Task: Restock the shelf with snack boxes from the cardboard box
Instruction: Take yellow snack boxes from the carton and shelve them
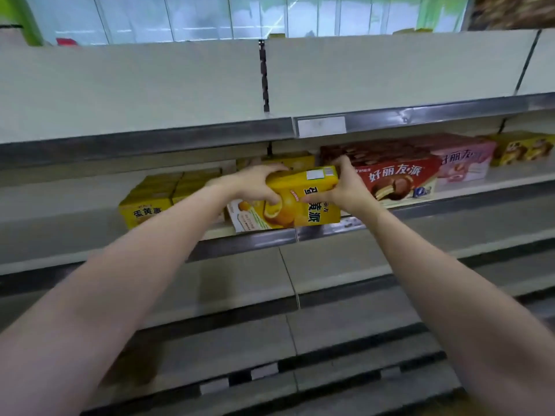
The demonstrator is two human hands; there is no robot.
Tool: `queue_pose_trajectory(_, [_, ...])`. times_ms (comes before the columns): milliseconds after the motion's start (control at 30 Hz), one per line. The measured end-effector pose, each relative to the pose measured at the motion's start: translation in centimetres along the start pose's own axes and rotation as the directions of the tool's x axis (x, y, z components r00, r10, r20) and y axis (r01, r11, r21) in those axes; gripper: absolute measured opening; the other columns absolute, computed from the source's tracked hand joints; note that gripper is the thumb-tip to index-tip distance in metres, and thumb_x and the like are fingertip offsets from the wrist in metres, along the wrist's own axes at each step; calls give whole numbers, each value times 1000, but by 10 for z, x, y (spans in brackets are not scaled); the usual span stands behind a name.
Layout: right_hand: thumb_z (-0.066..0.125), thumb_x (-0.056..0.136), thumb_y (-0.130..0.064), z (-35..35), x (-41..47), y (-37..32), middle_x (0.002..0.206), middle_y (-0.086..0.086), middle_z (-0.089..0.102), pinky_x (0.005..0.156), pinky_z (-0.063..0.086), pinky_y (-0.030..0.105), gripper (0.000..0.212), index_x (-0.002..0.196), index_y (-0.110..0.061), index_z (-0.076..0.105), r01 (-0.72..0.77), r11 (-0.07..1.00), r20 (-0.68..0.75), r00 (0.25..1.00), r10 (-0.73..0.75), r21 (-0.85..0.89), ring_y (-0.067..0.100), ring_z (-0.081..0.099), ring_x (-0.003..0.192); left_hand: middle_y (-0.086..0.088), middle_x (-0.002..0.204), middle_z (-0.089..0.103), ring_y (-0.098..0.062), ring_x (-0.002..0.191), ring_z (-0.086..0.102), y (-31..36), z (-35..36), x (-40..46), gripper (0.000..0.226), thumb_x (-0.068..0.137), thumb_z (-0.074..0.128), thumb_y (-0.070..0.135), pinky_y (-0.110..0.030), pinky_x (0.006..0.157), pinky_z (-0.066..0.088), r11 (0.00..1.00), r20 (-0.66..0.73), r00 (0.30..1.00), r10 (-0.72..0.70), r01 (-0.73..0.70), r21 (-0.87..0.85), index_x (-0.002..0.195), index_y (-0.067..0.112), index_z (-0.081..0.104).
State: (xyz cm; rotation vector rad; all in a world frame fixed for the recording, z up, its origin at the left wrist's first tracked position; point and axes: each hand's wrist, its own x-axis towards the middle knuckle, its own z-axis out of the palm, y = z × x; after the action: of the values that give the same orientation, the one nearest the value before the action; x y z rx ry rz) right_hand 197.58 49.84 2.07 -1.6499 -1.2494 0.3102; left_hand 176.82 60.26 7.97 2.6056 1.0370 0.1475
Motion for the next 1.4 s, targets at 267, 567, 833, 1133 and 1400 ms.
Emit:
queue_pose_trajectory(267, [86, 30, -71, -3, -47, -19, 107, -3, 60, 82, 55, 45, 101, 111, -29, 41, 7, 993, -126, 992, -22, -120, 16, 62, 95, -11, 140, 40, -34, 131, 35, 27, 10, -21, 79, 67, 77, 34, -54, 107, 35, 990, -107, 991, 75, -61, 127, 136, 30, 39])
queue_pose_trajectory(567, [54, 92, -60, -1, -59, -27, 72, -6, 69, 67, 51, 35, 43, 84, -20, 69, -18, 991, -11, 1000, 20, 131, 16, 65, 71, 3, 129, 49, -25, 121, 39, 10, 1, -56, 73, 61, 79, 20, -58, 108, 33, 911, 23, 970, 240, -233, 340, 123, 38, 46])
queue_pose_trajectory(833, [74, 83, -14, 26, -39, -44, 101, -2, 65, 83, 55, 36, 35, 114, -22, 63, 193, 907, 171, 976, -137, -375, 19, 64, 90, 1, 143, 24, -27, 129, 31, -5, -11, -83, 70, 85, 71, 17, -45, 101, 40, 715, -21, 889, 457, -353, 603, 133, 51, 33])
queue_pose_trajectory(1133, [78, 76, -31, 58, -9, -71, 143, 10, 33, 105, 40, 51, 88, 150, -34, 31, 407, 648, 329, 912, -246, -643, 37, 32, 132, -7, 136, 37, -24, 116, 48, -25, -24, -93, 67, 99, 54, 20, -37, 93, 44, 428, 45, 847, 530, -313, 848, 148, 48, 18])
queue_pose_trajectory(1400, [66, 83, -28, 73, -9, -89, 157, 7, 23, 116, 21, 50, 78, 152, -34, 28, 542, 461, 468, 840, -275, -703, 33, 20, 143, -7, 141, 42, -25, 116, 52, -36, -25, -90, 72, 97, 60, 18, -38, 90, 51, 375, 96, 847, 523, -330, 866, 151, 45, 20])
